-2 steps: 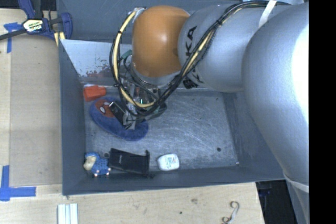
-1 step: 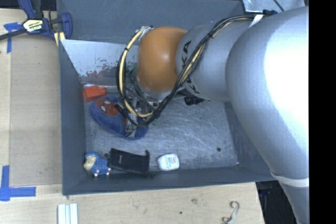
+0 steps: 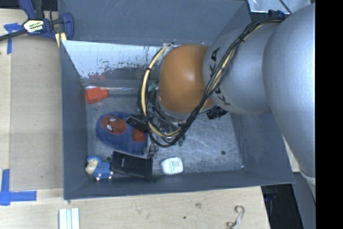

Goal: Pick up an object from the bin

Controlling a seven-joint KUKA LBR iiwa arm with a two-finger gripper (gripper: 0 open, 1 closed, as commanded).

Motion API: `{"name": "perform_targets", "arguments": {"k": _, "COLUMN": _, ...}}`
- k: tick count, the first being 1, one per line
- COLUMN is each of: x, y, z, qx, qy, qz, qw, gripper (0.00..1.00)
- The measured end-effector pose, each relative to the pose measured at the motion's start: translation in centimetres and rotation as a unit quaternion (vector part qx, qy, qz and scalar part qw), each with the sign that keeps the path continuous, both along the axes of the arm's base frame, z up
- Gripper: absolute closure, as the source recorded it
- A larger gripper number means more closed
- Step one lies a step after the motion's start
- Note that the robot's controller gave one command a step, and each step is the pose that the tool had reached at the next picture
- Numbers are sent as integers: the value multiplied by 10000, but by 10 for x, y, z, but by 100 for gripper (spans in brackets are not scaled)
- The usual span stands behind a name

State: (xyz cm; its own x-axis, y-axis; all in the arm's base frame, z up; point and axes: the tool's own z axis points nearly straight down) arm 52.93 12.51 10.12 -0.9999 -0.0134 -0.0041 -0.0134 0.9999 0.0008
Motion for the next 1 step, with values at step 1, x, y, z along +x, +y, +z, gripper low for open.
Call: {"name": "perform_targets", "arguments": {"k": 1, "x": -9, "y": 32, "z": -1, "qx": 7, "qy": 1, "qz": -1662, "qw": 9861, "gripper": 0}}
